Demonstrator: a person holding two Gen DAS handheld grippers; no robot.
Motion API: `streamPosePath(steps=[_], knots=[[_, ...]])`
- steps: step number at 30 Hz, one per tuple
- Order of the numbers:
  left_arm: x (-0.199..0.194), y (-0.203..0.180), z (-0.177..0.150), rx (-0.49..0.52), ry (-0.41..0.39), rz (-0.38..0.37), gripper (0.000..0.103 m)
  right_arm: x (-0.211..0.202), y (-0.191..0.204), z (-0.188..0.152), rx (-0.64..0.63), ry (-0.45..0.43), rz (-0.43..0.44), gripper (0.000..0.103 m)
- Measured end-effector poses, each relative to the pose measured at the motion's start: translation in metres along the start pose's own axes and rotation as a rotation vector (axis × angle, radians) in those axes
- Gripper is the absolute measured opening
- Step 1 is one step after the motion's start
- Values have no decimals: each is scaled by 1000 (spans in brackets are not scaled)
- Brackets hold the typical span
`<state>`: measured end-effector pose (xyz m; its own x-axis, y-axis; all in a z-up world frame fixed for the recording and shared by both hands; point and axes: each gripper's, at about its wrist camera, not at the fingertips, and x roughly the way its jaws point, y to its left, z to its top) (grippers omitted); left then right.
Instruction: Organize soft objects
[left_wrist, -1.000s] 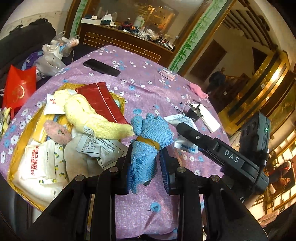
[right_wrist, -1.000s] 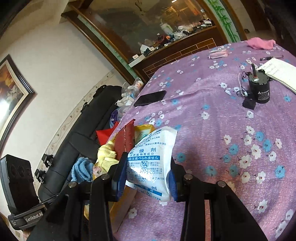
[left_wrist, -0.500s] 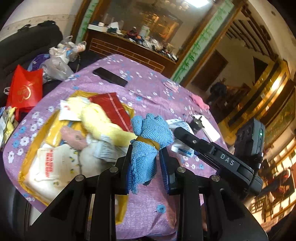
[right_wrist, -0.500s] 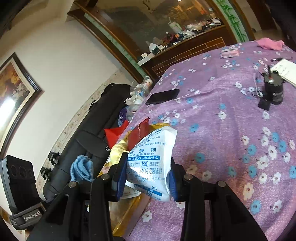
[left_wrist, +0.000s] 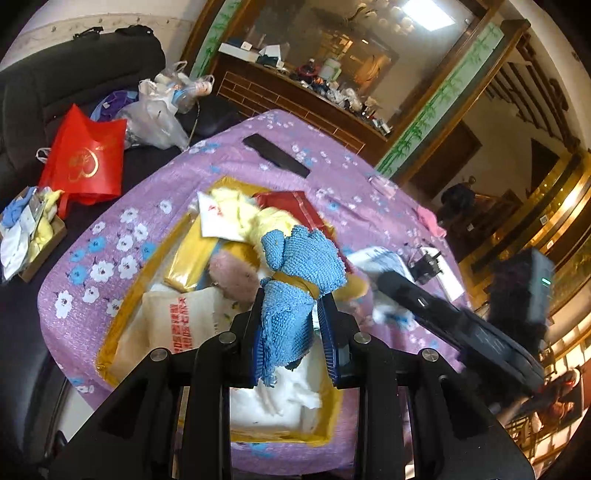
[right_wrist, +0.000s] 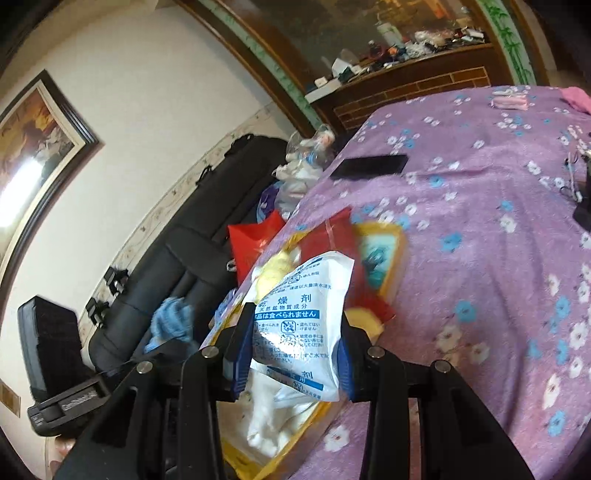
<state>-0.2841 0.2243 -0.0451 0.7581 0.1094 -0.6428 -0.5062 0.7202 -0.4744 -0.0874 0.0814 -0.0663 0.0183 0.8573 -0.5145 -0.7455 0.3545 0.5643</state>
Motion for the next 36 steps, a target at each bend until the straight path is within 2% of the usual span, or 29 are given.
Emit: streamPosePath(steps=[6,9,13,15,16,18,21,23,27,29,33,36], knots=[[14,16,-5,-23,27,15,25,10,19,-44,-30,49,-1,38],[17,17,-5,-5,17,17,26,12,29,-54,-73,31,-20,39],[28,21,-7,-24,45,1,27,31,31,-58,-106,68,-54,43],[28,23,-9,-38,50,-16,33,31,29,-58,-89,70,-50,47],[27,23,-9,-34,51,-19,39,28,30,-59,-86,63,-37,49],[19,23,-11,-31,29,-9,56,18,32,-59,-104,35,-6,60],[7,15,-16,8,-1,0,58,4,32,-60,-104,8,29,64],[2,8,-20,48,-10,44,59,-2,29,-63,-78,2,51,64],[-7,-14,-34,170,-98,240,65,-14,23,-64,-25,-27,37,64],[-9,-19,-39,186,-117,305,66,-20,19,-62,2,-47,3,64],[-11,-29,-45,210,-124,406,66,-24,15,-60,41,-57,-33,64],[-12,-33,-49,239,-109,439,66,-27,12,-61,57,-56,-43,68]])
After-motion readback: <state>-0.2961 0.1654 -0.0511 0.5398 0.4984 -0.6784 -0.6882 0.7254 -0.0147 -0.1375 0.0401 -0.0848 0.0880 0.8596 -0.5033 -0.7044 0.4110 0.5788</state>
